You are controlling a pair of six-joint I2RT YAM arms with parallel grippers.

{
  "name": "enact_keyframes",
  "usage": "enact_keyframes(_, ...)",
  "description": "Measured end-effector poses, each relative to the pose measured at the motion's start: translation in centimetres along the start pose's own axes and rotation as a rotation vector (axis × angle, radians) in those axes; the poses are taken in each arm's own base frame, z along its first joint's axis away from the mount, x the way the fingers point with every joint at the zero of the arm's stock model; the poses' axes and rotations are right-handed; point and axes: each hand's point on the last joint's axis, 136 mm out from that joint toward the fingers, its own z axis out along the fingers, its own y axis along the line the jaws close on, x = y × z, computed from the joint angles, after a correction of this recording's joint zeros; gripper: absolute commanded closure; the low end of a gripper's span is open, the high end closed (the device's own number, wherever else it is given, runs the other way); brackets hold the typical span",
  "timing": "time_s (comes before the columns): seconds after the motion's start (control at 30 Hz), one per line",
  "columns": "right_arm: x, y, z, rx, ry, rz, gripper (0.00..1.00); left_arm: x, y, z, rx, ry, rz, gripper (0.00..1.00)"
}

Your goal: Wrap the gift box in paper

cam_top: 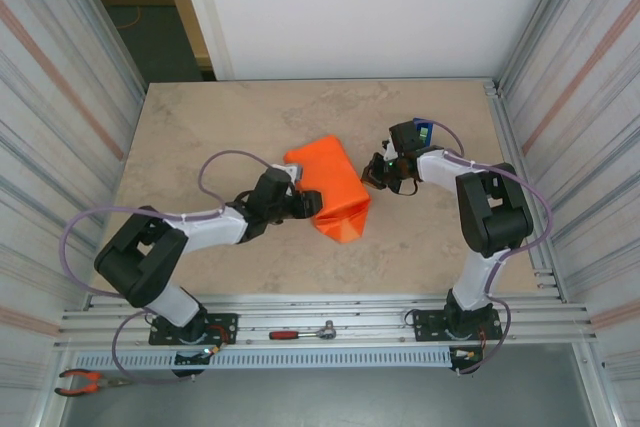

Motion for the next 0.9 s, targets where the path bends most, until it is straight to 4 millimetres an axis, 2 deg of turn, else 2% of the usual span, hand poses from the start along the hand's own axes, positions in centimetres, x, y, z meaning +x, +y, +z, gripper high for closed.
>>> enact_keyframes(0.03, 0.0, 0.1, 0.0, -0.003, 0.001, -0.001, 1.0, 0.1, -0.1, -0.2, -0.003, 0.0, 0.004, 0.42)
enact_keyframes(0.17, 0.0, 0.2, -1.0, -0.018, -0.007, 0.001, 0.76, -1.6, -1.0, -2.1, -0.006, -0.069, 0.027, 0.28)
enact_keyframes(0.23, -0.2, -0.2, -2.5, -0.027, -0.035, 0.009, 0.66, -3.0, -1.5, -3.4, -0.008, -0.123, 0.041, 0.2)
enact_keyframes(0.33, -0.4, -1.3, -5.3, -0.032, -0.097, 0.031, 0.58, -4.9, -1.9, -5.4, -0.021, -0.205, 0.059, 0.05)
enact_keyframes(0.37, -0.4, -1.6, -6.2, -0.029, -0.123, 0.035, 0.56, -5.4, -2.0, -6.1, -0.028, -0.227, 0.066, 0.01)
enact_keyframes(0.43, 0.3, -1.8, -7.7, -0.027, -0.157, 0.029, 0.54, -6.0, -1.8, -7.1, -0.047, -0.258, 0.073, 0.01)
enact_keyframes(0.5, 1.7, -1.7, -8.7, -0.028, -0.174, 0.002, 0.51, -6.2, -1.5, -8.1, -0.07, -0.281, 0.079, 0.01)
enact_keyframes(0.63, 4.8, -1.3, -9.4, -0.022, -0.172, -0.063, 0.49, -6.0, -0.5, -9.4, -0.111, -0.309, 0.093, 0.01)
enact_keyframes(0.8, 9.2, -0.8, -8.6, 0.0, -0.125, -0.165, 0.49, -4.7, 1.6, -10.2, -0.173, -0.336, 0.116, 0.01)
enact_keyframes(0.9, 11.3, -0.7, -7.5, 0.026, -0.095, -0.213, 0.52, -3.9, 2.1, -10.2, -0.207, -0.336, 0.147, 0.01)
